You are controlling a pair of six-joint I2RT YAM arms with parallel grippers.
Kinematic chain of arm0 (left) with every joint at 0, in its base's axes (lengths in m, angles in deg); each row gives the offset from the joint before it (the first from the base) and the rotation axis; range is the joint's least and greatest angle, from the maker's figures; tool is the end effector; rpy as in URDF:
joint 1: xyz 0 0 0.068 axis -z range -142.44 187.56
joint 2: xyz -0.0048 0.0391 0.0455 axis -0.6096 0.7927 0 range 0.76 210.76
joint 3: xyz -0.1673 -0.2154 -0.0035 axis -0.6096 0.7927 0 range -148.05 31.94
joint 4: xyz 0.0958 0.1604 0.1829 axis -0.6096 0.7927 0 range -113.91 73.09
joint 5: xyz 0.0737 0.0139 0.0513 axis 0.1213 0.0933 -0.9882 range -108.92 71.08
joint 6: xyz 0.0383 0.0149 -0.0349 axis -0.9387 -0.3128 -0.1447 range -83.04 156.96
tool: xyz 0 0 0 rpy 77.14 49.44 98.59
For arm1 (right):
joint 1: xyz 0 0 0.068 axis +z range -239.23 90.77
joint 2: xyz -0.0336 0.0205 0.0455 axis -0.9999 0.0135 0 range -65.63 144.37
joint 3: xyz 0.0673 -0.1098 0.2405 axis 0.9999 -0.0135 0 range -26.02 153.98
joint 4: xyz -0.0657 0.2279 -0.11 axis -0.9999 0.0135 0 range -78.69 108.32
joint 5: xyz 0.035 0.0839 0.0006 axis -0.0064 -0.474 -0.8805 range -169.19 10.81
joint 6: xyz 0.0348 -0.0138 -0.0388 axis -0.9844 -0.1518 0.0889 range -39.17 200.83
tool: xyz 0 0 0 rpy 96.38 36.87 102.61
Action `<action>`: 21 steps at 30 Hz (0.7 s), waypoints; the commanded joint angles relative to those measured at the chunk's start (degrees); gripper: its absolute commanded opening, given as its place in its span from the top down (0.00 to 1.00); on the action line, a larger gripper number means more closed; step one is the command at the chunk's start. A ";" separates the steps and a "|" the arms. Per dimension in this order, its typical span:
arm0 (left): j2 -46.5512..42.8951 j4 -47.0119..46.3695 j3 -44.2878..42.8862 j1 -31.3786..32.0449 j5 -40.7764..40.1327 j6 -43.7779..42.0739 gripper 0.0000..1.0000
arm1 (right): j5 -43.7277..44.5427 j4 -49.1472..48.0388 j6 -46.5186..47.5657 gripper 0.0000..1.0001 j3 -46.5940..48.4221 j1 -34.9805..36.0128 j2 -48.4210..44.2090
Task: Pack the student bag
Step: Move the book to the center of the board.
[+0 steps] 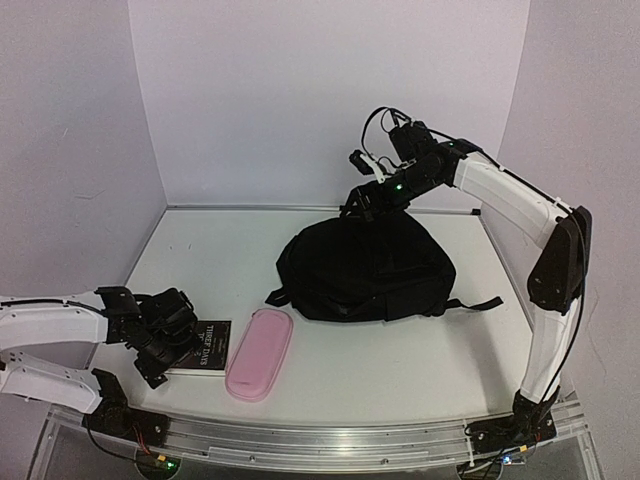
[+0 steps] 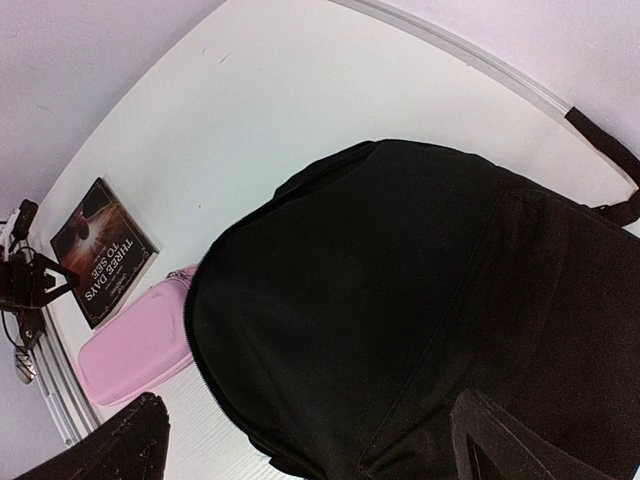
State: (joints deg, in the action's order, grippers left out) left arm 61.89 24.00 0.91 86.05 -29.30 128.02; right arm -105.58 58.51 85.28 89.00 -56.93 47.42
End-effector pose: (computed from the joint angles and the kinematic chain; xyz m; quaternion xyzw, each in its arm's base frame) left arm 0.1090 -0.1135 0.1672 -0.3683 0.9195 -0.0666 0.1204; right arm 0.3642 0.2489 0.3496 -0.3663 0.8269 0.2941 0.3091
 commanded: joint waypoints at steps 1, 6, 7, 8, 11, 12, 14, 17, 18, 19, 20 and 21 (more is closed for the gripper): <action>-1.26 -8.22 4.38 0.29 -2.92 3.88 0.00 | 0.66 -0.96 0.10 0.02 -0.55 0.33 -2.06; -6.84 -8.20 5.77 0.26 -10.30 3.31 0.00 | 0.21 -0.85 -0.07 0.02 -0.81 0.31 -2.23; -8.00 -7.65 5.54 0.19 -12.48 2.80 0.00 | 0.04 -0.86 -0.15 0.02 -0.84 0.31 -2.18; -9.06 -6.90 5.21 0.01 -13.89 2.28 0.00 | -0.05 -0.88 -0.21 0.02 -0.85 0.31 -2.14; -10.42 -8.18 4.95 -2.56 -15.95 -0.75 0.00 | -0.31 -0.87 -0.32 0.02 -0.77 0.39 -2.02; -10.63 -9.71 5.16 -4.41 -15.22 -2.77 0.00 | -0.32 -0.84 -0.36 0.02 -0.73 0.40 -1.97; -10.49 -14.01 6.13 -7.97 -11.91 -5.59 0.00 | -0.33 -0.86 -0.36 0.02 -0.53 0.44 -1.88; -8.47 -19.48 7.03 -11.48 -8.88 -8.67 0.00 | -0.03 -0.79 -0.29 0.02 -0.64 0.49 -2.07; -7.31 -20.82 6.92 -11.81 -8.67 -9.54 0.00 | 0.12 -0.75 -0.18 0.02 -0.77 0.49 -2.17; -6.38 -21.81 6.71 -12.27 -8.36 -10.28 0.00 | 0.18 -0.72 -0.14 0.02 -0.90 0.50 -2.27; -4.98 -23.59 6.51 -12.71 -7.49 -10.94 0.00 | 0.20 -0.71 -0.10 0.02 -1.05 0.53 -2.35; -3.51 -25.67 6.34 -13.51 -6.37 -12.26 0.00 | 0.20 -0.71 -0.06 0.02 -1.16 0.50 -2.45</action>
State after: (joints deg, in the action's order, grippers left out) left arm 54.34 7.99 7.54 74.39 -38.63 121.63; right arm -105.63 58.49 85.25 88.37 -56.83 47.42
